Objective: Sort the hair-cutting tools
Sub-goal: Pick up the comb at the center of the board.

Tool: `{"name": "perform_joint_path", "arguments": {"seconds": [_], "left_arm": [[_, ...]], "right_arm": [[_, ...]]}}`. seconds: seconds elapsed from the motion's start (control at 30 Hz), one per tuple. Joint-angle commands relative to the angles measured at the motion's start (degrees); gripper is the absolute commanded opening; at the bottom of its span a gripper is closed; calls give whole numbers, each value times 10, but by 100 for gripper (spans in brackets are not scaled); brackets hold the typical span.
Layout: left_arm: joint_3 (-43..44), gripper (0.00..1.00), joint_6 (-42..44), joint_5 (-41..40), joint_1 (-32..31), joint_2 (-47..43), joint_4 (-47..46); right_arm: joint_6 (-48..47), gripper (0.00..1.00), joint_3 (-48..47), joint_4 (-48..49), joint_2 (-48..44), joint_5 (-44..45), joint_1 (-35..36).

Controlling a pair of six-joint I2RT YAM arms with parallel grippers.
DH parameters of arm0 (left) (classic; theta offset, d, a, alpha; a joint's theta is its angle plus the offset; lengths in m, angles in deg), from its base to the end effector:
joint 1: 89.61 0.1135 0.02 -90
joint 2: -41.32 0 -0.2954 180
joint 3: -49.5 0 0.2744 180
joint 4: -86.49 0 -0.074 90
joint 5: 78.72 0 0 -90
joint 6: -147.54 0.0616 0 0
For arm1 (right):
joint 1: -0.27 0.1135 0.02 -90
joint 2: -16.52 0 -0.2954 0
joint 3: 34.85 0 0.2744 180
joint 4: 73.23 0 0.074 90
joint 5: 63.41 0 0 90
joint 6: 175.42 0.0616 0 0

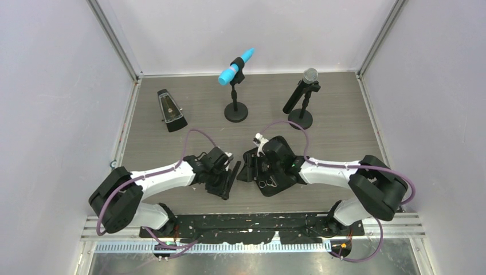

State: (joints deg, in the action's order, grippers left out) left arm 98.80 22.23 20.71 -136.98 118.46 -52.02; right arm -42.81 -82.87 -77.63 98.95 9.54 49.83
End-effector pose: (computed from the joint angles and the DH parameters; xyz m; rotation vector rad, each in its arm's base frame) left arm 0.1581 -0.1867 0.1473 0.3518 2.9102 -0.5346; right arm 0.1880 0.2484 0.1680 -0.3298 2.4777 1.1195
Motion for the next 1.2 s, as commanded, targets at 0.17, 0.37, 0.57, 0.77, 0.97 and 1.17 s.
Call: {"name": "perform_joint_path", "arguments": {"seconds": [0.17, 0.37, 0.57, 0.77, 0.97, 1.17], "left_arm": [[-48, 5, 18, 23, 31, 13, -30], [-54, 4, 17, 32, 35, 9, -38], [-58, 5, 16, 39, 39, 7, -44], [-60, 5, 16, 45, 41, 7, -48], [-61, 5, 17, 47, 42, 4, -49], [-53, 27, 9, 24, 43, -50, -22]], "right_arm": [[90, 62, -55, 28, 81, 22, 7], [144, 60, -50, 96, 134, 0, 7], [199, 57, -49, 144, 178, -14, 9], [236, 51, -44, 158, 217, -8, 14], [248, 34, -40, 185, 241, -9, 15], [185, 6, -61, 136, 183, 12, 15]]}}
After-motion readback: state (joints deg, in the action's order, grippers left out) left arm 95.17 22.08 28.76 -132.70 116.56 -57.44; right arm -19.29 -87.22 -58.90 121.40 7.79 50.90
